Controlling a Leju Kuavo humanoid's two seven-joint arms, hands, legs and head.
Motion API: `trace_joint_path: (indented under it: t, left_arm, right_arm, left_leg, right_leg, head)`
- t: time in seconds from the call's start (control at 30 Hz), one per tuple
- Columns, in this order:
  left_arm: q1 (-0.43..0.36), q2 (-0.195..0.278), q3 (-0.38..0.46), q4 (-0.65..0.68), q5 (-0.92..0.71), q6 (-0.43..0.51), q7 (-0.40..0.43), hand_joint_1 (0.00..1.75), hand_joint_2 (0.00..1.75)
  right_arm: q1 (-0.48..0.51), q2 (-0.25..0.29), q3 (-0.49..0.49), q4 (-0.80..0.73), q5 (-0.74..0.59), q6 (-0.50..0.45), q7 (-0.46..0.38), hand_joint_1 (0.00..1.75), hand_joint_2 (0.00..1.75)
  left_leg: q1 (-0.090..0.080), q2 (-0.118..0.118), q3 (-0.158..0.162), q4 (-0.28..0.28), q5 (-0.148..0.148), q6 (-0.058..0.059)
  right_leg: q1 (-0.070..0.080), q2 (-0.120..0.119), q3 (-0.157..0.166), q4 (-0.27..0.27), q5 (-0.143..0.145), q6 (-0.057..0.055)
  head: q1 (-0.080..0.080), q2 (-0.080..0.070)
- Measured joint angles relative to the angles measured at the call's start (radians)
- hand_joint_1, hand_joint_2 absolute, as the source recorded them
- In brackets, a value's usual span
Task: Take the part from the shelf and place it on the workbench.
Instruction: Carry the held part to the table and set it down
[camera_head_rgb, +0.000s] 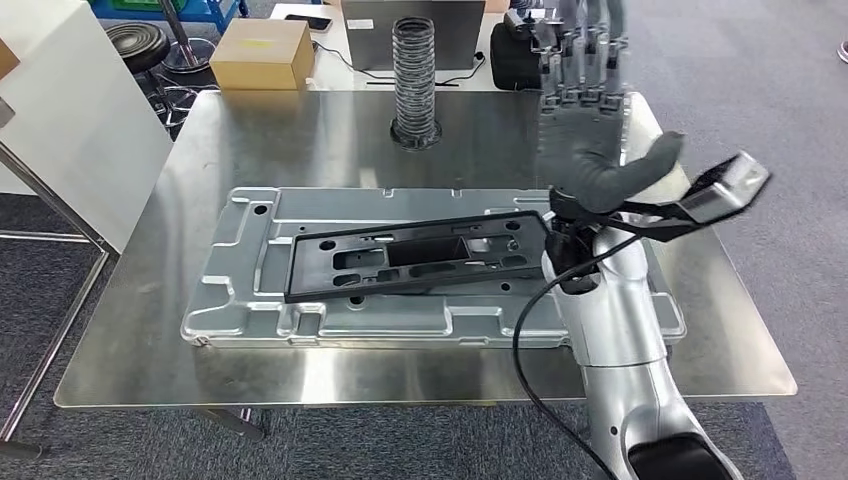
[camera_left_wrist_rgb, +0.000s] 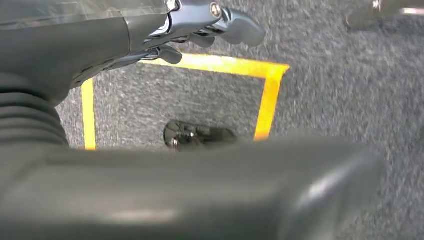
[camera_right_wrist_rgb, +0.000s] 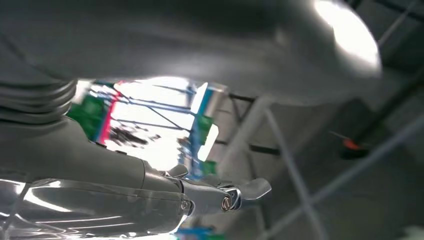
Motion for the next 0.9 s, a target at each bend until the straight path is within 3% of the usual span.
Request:
trace_joint_path:
  t: [0.07,0.13,0.17,0.2,0.23,0.33,0.4,0.5,0.57,0.63,0.7,0.73,0.77,0.83,0.9]
  left_arm:
    - [-0.003,-0.001,0.009,0.000,0.000,0.000,-0.001,0.00,0.00]
    - [-0.004,-0.001,0.016,0.000,0.000,0.000,-0.003,0.00,0.00]
    - [-0.004,-0.001,0.019,0.000,0.000,-0.001,-0.005,0.00,0.00]
    - [-0.002,-0.001,0.023,0.000,0.000,-0.002,-0.009,0.00,0.00]
    - [-0.001,-0.001,0.028,0.000,0.000,-0.004,-0.012,0.00,0.00]
    - [0.002,-0.002,0.044,0.000,0.000,-0.006,-0.018,0.00,0.00]
    - [0.003,-0.002,0.053,0.000,0.000,-0.004,-0.019,0.00,0.00]
    - [0.005,-0.002,0.064,0.000,0.000,-0.001,-0.022,0.00,0.00]
    - [0.008,-0.002,0.069,0.000,0.000,0.001,-0.029,0.00,0.00]
    - [0.010,-0.002,0.079,0.000,0.000,0.002,-0.035,0.00,0.00]
    - [0.011,-0.002,0.088,0.001,0.000,0.003,-0.035,0.00,0.00]
    - [0.011,-0.002,0.091,0.001,0.000,0.002,-0.034,0.00,0.00]
    - [0.011,-0.002,0.094,0.001,0.000,0.001,-0.032,0.00,0.00]
    - [0.009,-0.002,0.102,0.001,0.000,-0.001,-0.030,0.00,0.00]
    - [0.009,-0.002,0.109,0.001,0.000,-0.004,-0.030,0.00,0.00]
  right_arm:
    - [0.022,-0.005,-0.024,-0.068,0.013,-0.015,-0.012,0.00,0.00]
    - [0.057,-0.009,-0.046,-0.135,0.062,-0.080,-0.055,0.00,0.00]
    - [0.083,-0.009,-0.058,-0.175,0.100,-0.135,-0.079,0.00,0.00]
    - [0.119,-0.009,-0.073,-0.229,0.149,-0.210,-0.098,0.00,0.00]
    - [0.157,-0.009,-0.087,-0.287,0.200,-0.294,-0.107,0.00,0.00]
    - [0.276,-0.014,-0.120,-0.452,0.322,-0.551,-0.111,0.00,0.00]
    - [0.361,-0.025,-0.138,-0.518,0.337,-0.681,-0.111,0.00,0.00]
    - [0.505,-0.045,-0.193,-0.564,0.300,-0.781,-0.111,0.00,0.00]
    - [0.587,-0.057,-0.231,-0.578,0.284,-0.817,-0.111,0.00,0.00]
    - [0.664,-0.067,-0.258,-0.579,0.286,-0.851,-0.111,0.00,0.00]
    - [0.729,-0.070,-0.286,-0.573,0.296,-0.867,-0.111,0.00,0.00]
    - [0.753,-0.070,-0.302,-0.567,0.301,-0.868,-0.111,0.00,0.00]
    - [0.776,-0.070,-0.322,-0.558,0.305,-0.868,-0.111,0.00,0.00]
    - [0.811,-0.069,-0.363,-0.541,0.311,-0.867,-0.111,0.00,0.00]
    - [0.834,-0.069,-0.397,-0.528,0.320,-0.860,-0.111,0.00,0.00]
  left_leg:
    - [0.001,0.002,0.001,-0.004,0.002,0.012]
    - [0.000,0.002,0.000,-0.004,0.002,0.018]
    - [-0.001,0.001,0.000,-0.003,0.001,0.019]
    - [-0.001,-0.001,0.001,-0.003,0.000,0.020]
    - [-0.002,-0.003,0.003,-0.003,-0.001,0.021]
    - [-0.005,-0.009,0.009,-0.003,-0.002,0.017]
    - [-0.007,-0.009,0.010,-0.005,-0.002,0.009]
    - [-0.010,-0.007,0.011,-0.006,-0.008,-0.007]
    - [-0.011,-0.005,-0.003,0.040,-0.055,-0.014]
    - [-0.009,-0.004,-0.044,0.169,-0.142,-0.019]
    - [-0.009,-0.003,-0.060,0.259,-0.188,-0.023]
    - [-0.009,-0.003,-0.038,0.240,-0.178,-0.022]
    - [-0.009,-0.003,0.003,0.185,-0.156,-0.020]
    - [-0.011,-0.005,0.095,0.037,-0.114,-0.013]
    - [-0.016,-0.006,0.132,-0.032,-0.096,-0.002]
  right_leg:
    - [-0.003,0.001,-0.033,0.072,-0.045,0.010]
    - [-0.004,0.002,-0.100,0.212,-0.107,0.015]
    - [-0.004,0.002,-0.126,0.265,-0.123,0.016]
    - [-0.004,0.002,-0.137,0.283,-0.118,0.015]
    - [-0.004,0.002,-0.127,0.257,-0.094,0.012]
    - [0.002,0.001,-0.035,0.053,0.004,-0.006]
    - [0.009,0.001,-0.009,-0.008,0.022,-0.014]
    - [0.004,0.000,-0.006,-0.023,0.032,-0.023]
    - [-0.004,-0.003,-0.006,-0.037,0.044,-0.032]
    - [-0.003,-0.004,-0.015,-0.037,0.051,-0.037]
    - [-0.001,-0.005,-0.029,-0.032,0.059,-0.036]
    - [-0.001,-0.005,-0.036,-0.029,0.063,-0.034]
    - [-0.001,-0.004,-0.043,-0.025,0.067,-0.032]
    - [0.000,-0.003,-0.054,-0.018,0.076,-0.024]
    - [0.001,-0.002,-0.059,-0.014,0.086,-0.012]
  head:
    - [0.002,0.000]
    - [0.003,0.000]
    - [0.003,0.000]
    - [0.003,0.000]
    - [0.003,0.000]
    - [0.003,0.000]
    - [0.004,0.000]
    - [0.004,0.000]
    - [0.001,0.000]
    - [-0.001,0.000]
    - [-0.001,0.000]
    - [-0.001,0.000]
    - [-0.001,0.000]
    - [-0.001,0.000]
    - [0.001,0.000]
